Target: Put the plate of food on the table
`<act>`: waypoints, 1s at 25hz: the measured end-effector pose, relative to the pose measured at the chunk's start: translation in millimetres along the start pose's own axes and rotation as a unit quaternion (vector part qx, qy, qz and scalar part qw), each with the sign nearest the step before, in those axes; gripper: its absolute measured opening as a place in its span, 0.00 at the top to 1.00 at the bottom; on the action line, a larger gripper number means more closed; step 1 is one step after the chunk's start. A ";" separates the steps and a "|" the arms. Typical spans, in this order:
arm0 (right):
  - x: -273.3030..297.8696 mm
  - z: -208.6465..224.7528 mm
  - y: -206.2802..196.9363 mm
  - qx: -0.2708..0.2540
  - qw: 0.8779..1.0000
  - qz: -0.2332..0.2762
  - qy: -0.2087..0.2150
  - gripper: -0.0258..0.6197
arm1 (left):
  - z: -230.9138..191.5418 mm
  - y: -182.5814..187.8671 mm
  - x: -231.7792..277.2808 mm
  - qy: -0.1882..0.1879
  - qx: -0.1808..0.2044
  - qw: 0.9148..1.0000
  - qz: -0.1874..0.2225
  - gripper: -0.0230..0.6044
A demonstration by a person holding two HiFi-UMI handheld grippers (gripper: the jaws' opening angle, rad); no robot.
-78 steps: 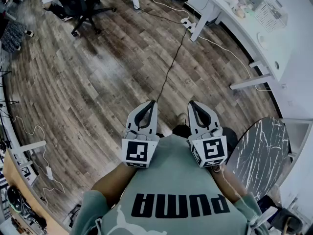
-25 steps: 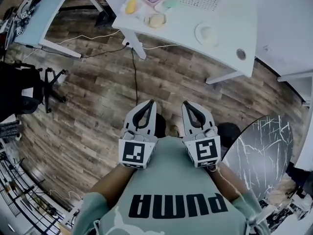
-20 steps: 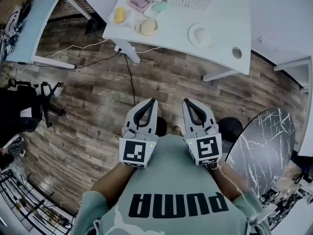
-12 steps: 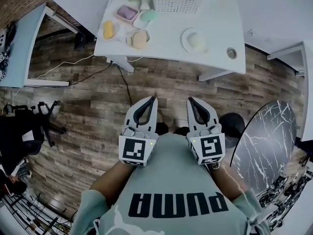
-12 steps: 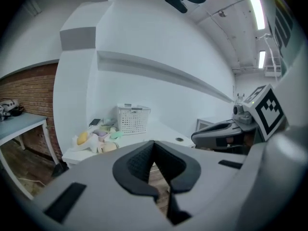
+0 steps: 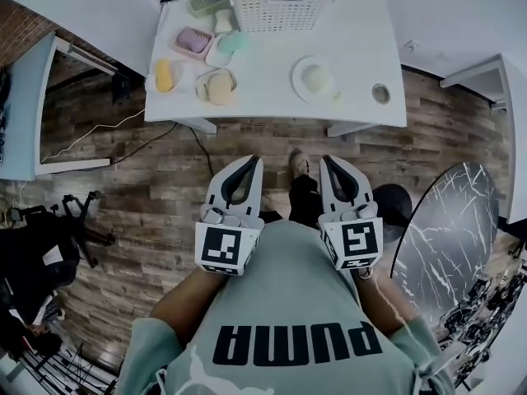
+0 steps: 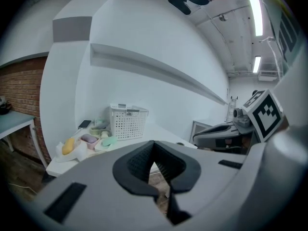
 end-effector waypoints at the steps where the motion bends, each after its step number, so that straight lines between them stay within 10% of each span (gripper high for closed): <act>1: 3.6 6.9 -1.3 0.002 1.000 -0.001 -0.001 0.95 | 0.4 -0.3 7.6 0.001 0.000 1.000 -0.002 0.95; 13: 70.5 90.0 -7.9 0.026 0.999 -0.031 0.018 0.95 | -9.0 1.0 114.6 0.013 -0.024 0.999 -0.034 0.95; 25: 147.7 192.0 -52.2 0.136 0.980 -0.137 0.038 0.94 | -46.1 -56.1 233.8 0.018 -0.213 0.969 -0.123 0.79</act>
Point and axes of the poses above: the fingertips, and each gripper's own axes: x forward along the fingers, z to its right, y out of its top, the point moved 8 cm from there along -x, backward along the fingers, and after that the axes turned 10 degrees about z, right-handed, at the moved point
